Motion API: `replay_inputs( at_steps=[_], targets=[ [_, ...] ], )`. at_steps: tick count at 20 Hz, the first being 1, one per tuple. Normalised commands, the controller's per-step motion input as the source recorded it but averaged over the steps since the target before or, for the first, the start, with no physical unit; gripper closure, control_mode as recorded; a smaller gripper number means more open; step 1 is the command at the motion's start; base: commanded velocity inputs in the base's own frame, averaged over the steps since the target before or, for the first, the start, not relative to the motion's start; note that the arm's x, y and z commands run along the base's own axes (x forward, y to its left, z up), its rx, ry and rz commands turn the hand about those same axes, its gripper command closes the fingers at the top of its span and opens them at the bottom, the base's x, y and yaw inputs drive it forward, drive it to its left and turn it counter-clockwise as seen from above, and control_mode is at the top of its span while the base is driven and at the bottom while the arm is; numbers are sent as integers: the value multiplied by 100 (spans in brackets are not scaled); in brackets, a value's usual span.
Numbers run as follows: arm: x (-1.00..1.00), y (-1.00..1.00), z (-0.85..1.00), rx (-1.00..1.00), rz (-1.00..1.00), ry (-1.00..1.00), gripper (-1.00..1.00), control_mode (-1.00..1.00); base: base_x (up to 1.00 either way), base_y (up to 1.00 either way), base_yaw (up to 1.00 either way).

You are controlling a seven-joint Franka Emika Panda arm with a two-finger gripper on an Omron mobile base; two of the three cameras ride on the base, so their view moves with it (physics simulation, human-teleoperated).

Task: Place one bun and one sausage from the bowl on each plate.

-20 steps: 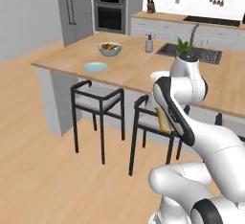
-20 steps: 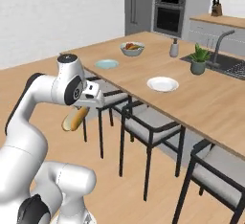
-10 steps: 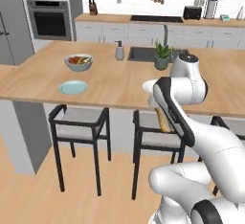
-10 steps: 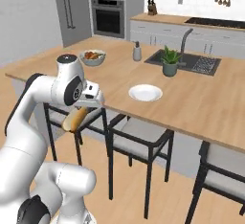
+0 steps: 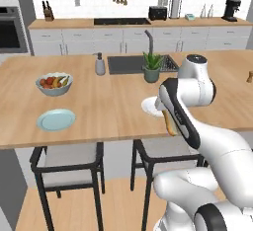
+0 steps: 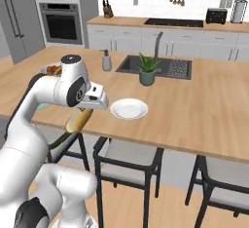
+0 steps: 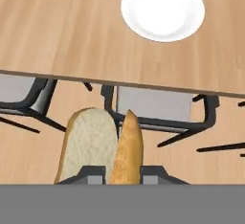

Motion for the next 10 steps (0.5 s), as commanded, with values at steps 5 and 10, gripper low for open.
replay_inputs(
  at_steps=[5,10],
  targets=[
    [0,0,0,0,0,0,100,100,63,0,-32],
    [39,7,-14,0,-1,0,100,-100,43,2,-14]
  ],
)
